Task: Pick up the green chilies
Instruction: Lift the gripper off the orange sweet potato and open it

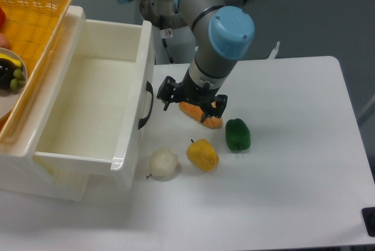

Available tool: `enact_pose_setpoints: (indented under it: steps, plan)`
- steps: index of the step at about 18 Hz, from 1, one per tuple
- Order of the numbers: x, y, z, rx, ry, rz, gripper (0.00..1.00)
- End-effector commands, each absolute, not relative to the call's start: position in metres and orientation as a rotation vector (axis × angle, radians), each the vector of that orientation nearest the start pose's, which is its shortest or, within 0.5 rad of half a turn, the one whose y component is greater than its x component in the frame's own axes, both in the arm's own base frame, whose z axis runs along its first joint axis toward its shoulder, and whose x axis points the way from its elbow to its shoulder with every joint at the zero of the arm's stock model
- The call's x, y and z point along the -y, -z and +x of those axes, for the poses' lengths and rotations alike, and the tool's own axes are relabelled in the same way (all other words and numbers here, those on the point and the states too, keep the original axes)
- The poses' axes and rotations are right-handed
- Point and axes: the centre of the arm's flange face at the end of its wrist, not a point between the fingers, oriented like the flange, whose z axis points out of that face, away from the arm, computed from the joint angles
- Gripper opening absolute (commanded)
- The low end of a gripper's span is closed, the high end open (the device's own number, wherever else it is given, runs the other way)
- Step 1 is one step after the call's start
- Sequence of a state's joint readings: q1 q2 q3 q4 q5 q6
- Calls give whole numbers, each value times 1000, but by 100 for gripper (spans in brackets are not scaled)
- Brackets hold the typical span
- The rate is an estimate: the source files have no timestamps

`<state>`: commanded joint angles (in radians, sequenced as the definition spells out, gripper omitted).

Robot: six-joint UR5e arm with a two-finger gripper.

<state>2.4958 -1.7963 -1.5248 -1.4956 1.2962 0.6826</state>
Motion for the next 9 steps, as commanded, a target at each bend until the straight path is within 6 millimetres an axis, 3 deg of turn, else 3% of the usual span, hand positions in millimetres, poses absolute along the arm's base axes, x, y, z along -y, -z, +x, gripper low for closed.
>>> enact_pose_setpoints:
  steps: [9]
  plan:
    - [-462,-396,-372,402,402,-2961,100]
